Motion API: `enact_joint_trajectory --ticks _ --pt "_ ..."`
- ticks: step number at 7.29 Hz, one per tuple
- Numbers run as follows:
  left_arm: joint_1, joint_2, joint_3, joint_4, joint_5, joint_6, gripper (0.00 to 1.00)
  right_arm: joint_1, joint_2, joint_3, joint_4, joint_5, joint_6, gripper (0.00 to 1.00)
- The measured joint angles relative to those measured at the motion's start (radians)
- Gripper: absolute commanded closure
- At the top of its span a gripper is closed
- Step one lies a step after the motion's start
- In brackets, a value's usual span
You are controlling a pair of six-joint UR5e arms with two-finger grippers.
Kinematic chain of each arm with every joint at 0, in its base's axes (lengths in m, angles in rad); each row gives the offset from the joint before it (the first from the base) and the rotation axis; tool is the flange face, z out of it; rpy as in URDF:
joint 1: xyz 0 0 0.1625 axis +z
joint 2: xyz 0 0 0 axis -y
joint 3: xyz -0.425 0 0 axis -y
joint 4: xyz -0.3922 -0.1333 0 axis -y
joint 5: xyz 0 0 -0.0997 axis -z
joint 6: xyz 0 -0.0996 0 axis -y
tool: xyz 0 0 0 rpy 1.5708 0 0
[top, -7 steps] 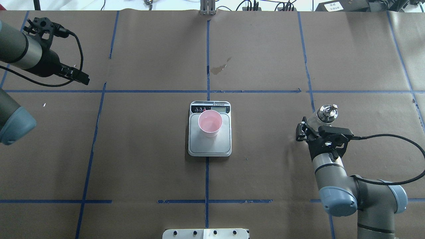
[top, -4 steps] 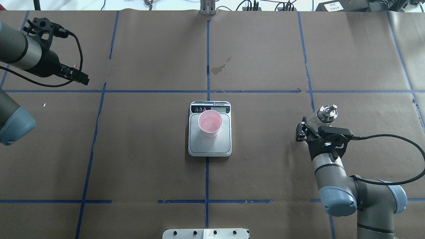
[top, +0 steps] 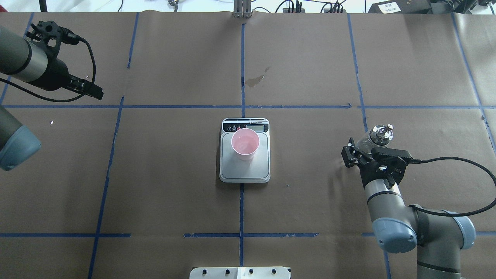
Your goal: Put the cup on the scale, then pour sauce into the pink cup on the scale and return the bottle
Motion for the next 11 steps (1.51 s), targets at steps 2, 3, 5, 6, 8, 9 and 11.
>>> enact_joint_trajectory --ticks 2,3,5,6,8,9,11 --pt "0.0 0.0 0.002 0.0 0.0 0.001 0.01 -0.016 -0.013 0.021 0.002 -0.013 0.001 0.0" --pt "0.0 0.001 0.002 0.0 0.0 0.001 0.01 -0.034 -0.032 0.051 0.002 -0.02 0.001 0.0" --pt "-0.001 0.002 -0.001 0.0 0.0 0.002 0.01 -0.07 -0.081 0.101 0.001 -0.035 0.002 0.0" --pt "-0.002 0.002 -0.002 0.0 0.0 0.002 0.01 -0.09 -0.102 0.114 0.001 -0.045 0.003 0.0" --pt "-0.004 0.002 -0.003 0.0 0.0 0.003 0.01 -0.144 -0.198 0.172 0.002 -0.051 0.003 0.0" --pt "-0.004 0.001 -0.004 0.0 0.0 0.003 0.01 -0.17 -0.269 0.204 0.003 -0.046 0.003 0.0" --pt "-0.005 0.001 -0.003 0.0 -0.001 0.003 0.01 -0.194 -0.389 0.223 0.05 -0.004 0.004 0.0"
